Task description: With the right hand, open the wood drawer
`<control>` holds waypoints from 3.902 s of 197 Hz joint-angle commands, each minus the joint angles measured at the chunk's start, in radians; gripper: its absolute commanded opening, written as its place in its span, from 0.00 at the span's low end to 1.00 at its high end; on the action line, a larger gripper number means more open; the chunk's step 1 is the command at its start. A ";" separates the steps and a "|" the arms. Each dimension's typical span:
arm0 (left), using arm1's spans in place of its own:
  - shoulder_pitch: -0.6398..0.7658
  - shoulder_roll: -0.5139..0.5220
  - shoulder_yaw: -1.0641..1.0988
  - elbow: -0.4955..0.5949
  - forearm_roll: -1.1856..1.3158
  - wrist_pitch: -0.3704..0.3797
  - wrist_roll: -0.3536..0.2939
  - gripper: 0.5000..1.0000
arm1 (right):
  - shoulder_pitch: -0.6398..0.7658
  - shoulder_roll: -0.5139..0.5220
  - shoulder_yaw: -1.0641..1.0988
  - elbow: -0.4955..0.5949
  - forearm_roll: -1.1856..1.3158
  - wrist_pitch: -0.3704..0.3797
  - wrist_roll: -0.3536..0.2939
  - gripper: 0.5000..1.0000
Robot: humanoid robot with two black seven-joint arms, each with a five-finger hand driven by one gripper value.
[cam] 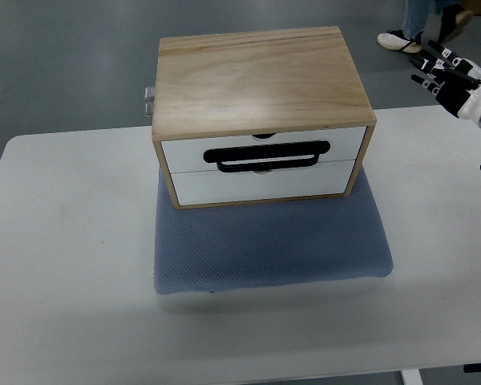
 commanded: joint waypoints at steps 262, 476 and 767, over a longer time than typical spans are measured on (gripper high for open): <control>0.000 0.000 0.000 0.000 0.000 0.000 0.000 1.00 | 0.680 -0.327 -0.638 0.541 -0.122 0.287 -0.004 0.89; 0.000 0.000 0.000 0.000 0.000 0.000 0.000 1.00 | 1.042 -0.133 -1.123 0.989 -0.276 0.166 -0.010 0.89; 0.000 0.000 0.000 0.000 0.000 0.000 0.000 1.00 | 0.936 -0.011 -1.189 0.985 -0.277 -0.135 -0.033 0.89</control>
